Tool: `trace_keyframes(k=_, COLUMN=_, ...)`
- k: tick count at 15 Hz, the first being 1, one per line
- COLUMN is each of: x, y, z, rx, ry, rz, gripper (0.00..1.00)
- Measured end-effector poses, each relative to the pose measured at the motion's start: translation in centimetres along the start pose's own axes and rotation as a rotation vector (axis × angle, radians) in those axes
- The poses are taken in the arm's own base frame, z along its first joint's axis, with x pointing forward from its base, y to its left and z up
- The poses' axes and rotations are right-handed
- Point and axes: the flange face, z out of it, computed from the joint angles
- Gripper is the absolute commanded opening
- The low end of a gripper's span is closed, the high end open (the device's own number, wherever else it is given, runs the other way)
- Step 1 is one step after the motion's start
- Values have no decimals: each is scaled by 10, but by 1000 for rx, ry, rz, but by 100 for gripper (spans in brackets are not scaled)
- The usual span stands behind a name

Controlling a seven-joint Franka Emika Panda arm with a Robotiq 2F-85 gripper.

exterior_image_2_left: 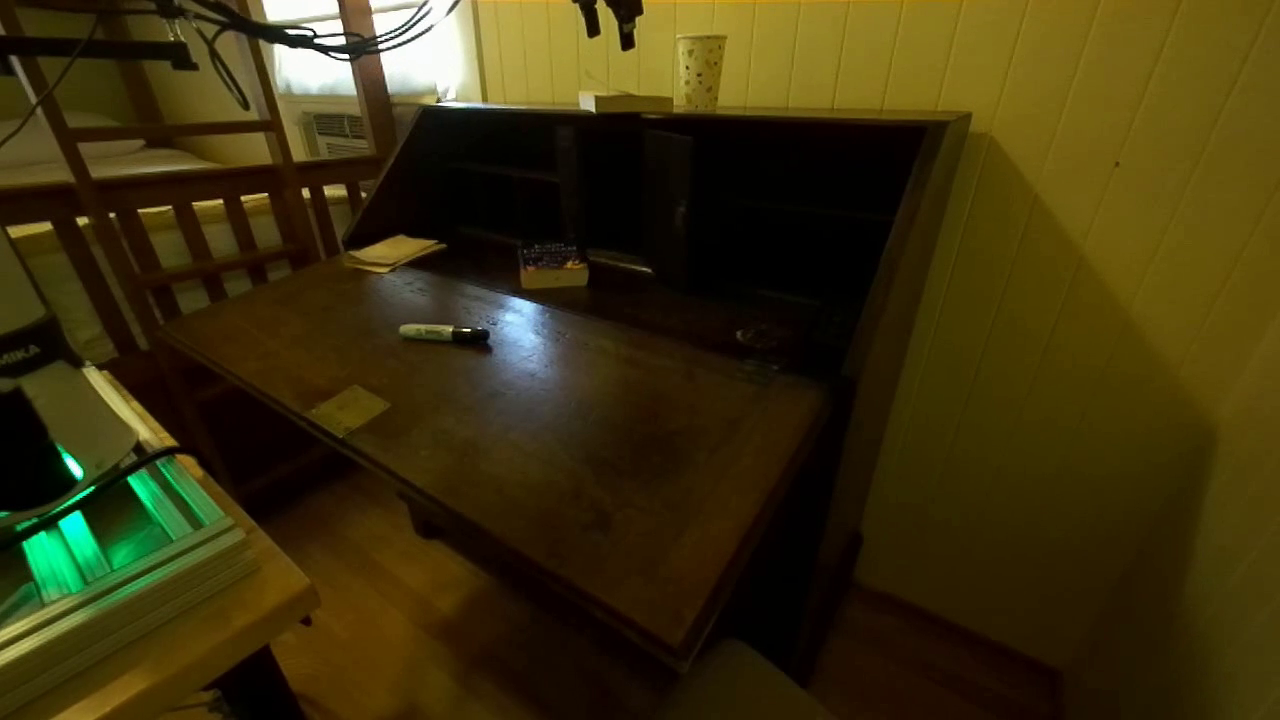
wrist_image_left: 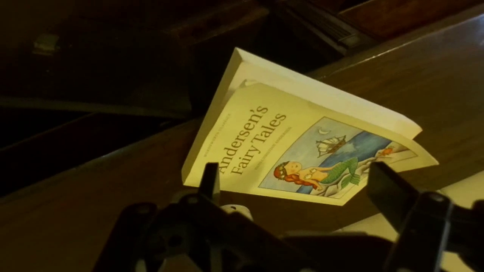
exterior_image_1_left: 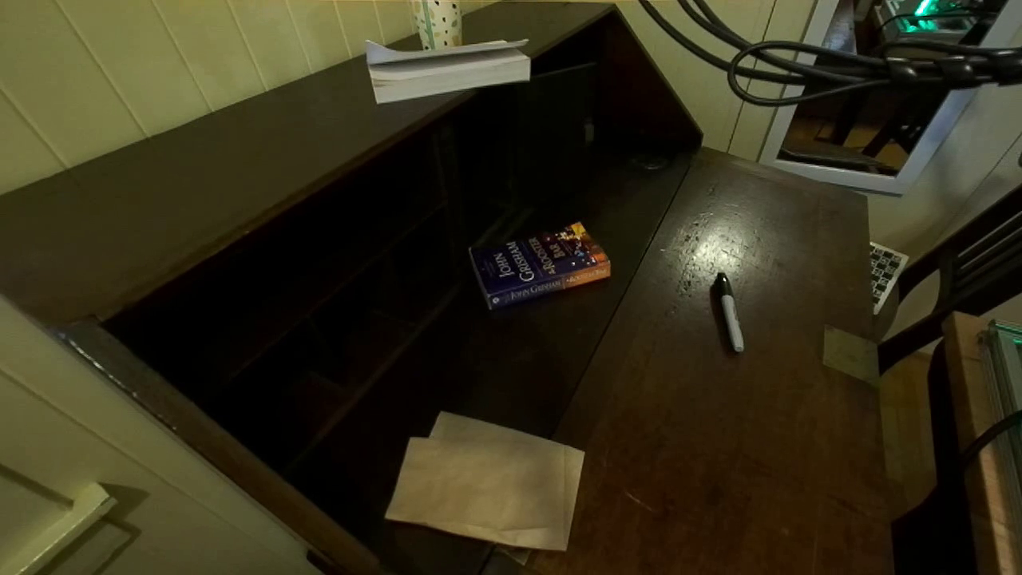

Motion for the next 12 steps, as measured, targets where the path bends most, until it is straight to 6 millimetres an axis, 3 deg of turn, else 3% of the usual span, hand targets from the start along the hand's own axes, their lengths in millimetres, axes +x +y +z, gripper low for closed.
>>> trace_keyframes(k=4, x=-11, y=22, z=9, rx=53, ry=31, rz=141, gripper=100)
trace_keyframes(k=12, x=-11, y=20, z=10, rx=53, ry=31, rz=139, gripper=100)
